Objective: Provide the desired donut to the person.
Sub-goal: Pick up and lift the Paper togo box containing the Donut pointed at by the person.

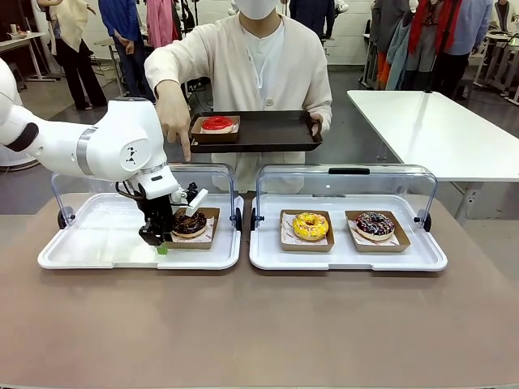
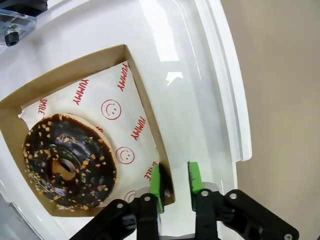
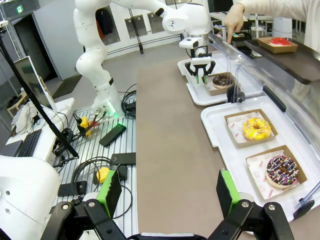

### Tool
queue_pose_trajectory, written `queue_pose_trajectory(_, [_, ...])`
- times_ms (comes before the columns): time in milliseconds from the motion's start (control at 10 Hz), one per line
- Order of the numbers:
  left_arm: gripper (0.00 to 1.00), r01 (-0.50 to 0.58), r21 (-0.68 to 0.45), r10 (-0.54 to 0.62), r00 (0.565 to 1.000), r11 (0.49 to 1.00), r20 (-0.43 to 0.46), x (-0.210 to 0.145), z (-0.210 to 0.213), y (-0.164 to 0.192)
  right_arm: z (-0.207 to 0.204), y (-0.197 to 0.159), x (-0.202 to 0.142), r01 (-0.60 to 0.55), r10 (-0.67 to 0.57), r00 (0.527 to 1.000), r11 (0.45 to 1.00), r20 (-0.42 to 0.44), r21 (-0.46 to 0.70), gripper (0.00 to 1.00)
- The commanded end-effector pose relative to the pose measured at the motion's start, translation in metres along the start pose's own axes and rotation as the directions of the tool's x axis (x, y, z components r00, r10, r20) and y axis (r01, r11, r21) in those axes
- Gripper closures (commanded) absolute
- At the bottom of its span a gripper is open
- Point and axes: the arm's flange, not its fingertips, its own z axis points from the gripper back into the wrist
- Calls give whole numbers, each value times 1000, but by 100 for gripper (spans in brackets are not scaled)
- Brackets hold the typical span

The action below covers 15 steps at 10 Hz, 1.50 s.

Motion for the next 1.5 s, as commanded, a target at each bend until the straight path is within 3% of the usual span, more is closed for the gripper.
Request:
queue_pose_trajectory(0, [100, 7, 11, -7, 1000, 1000, -15, -2, -2, 5, 1, -1, 0, -8, 8, 1000, 1000, 12, 4, 0])
queue_pose_trajectory(700, [100, 28, -1, -28, 999, 1000, -23, 3, 15, -8, 1, -1, 0, -8, 8, 1000, 1000, 12, 4, 0])
queue_pose_trajectory(1000, [100, -45, -62, 45, 999, 997, -9, 23, 80, -52, 1, -1, 0, -8, 8, 1000, 1000, 12, 4, 0])
queue_pose_trajectory(1200, [100, -79, -161, 73, 996, 984, -46, 37, 117, -86, 1, -1, 0, -8, 8, 1000, 1000, 12, 4, 0])
queue_pose_trajectory(1400, [100, -72, -150, 65, 997, 986, -51, 50, 153, -113, 1, -1, 0, -8, 8, 1000, 1000, 12, 4, 0])
